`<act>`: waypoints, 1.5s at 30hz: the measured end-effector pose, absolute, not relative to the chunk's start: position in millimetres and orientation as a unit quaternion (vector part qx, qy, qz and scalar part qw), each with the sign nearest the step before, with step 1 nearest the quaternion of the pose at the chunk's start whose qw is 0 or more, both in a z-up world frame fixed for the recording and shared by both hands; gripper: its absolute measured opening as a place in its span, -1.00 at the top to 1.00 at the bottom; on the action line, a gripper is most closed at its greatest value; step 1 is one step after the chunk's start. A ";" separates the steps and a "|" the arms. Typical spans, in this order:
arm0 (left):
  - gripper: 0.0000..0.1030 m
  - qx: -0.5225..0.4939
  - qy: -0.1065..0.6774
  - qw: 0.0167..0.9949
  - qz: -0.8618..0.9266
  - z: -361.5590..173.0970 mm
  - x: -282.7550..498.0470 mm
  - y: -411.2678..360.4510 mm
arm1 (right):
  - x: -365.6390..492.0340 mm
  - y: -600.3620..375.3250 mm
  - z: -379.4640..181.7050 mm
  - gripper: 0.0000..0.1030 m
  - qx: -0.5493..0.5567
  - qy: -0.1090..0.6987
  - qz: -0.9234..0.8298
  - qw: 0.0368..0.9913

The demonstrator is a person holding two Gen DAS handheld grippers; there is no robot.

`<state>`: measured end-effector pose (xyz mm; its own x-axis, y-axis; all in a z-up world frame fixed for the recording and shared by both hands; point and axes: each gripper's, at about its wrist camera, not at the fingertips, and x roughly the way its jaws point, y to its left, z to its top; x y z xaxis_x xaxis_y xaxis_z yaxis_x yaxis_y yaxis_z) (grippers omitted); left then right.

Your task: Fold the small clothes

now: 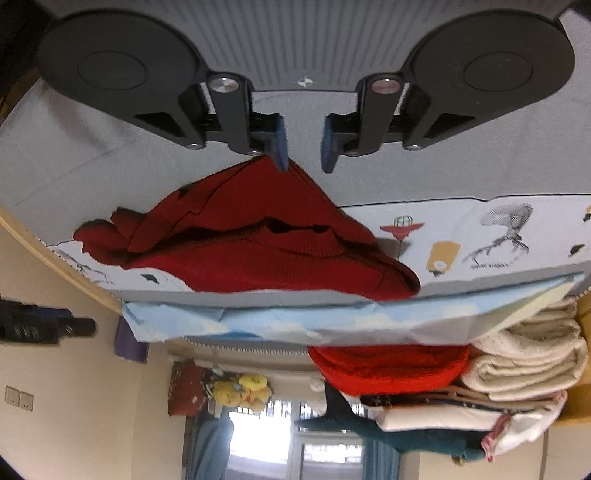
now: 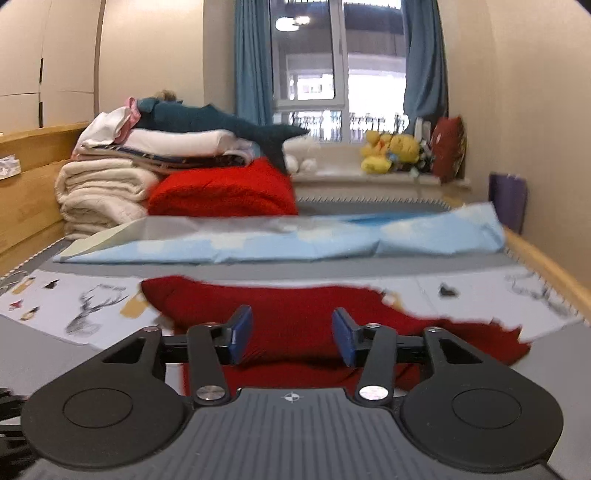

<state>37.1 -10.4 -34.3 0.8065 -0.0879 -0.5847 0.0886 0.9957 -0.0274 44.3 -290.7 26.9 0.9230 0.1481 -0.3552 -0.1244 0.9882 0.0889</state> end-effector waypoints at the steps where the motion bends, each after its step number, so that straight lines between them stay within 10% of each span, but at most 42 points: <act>1: 0.63 -0.001 0.312 0.949 -0.045 -35.6 44.8 -9.2 | 47.6 -297.0 22.4 0.02 0.033 0.177 0.060 0.982; 8: 0.64 -0.056 0.377 0.923 -0.053 -76.9 138.5 -11.8 | 56.4 -318.0 12.8 0.14 0.046 0.187 0.046 0.980; 12: -0.20 -0.105 0.431 0.896 -0.021 -116.6 193.2 -13.2 | 61.3 -328.8 10.5 0.14 0.044 0.199 0.051 0.978; 16: -0.21 -0.129 0.457 0.880 -0.008 -140.7 223.6 -15.3 | 58.5 -342.2 10.8 0.14 0.044 0.205 0.046 0.977; 18: -0.13 -0.117 0.465 0.878 -0.004 -148.9 233.9 -21.3 | 58.0 -351.1 10.2 0.14 0.047 0.208 0.038 0.976; 19: 0.47 -0.099 0.459 0.883 -0.007 -148.6 237.5 -27.1 | 58.3 -355.9 9.8 0.14 0.050 0.211 0.033 0.976; 21: 0.89 -0.083 0.465 0.880 -0.035 -142.5 243.1 -34.8 | 59.2 -364.5 8.9 0.14 0.059 0.217 0.021 0.974; 34: 0.93 -0.008 0.390 0.909 -0.150 38.0 131.3 65.3 | 58.0 -398.6 3.3 0.14 0.146 0.238 -0.054 0.959; 45: 0.89 0.061 0.483 0.866 -0.112 12.3 57.9 162.4 | 61.6 -365.0 -8.6 0.14 0.132 0.293 -0.011 0.947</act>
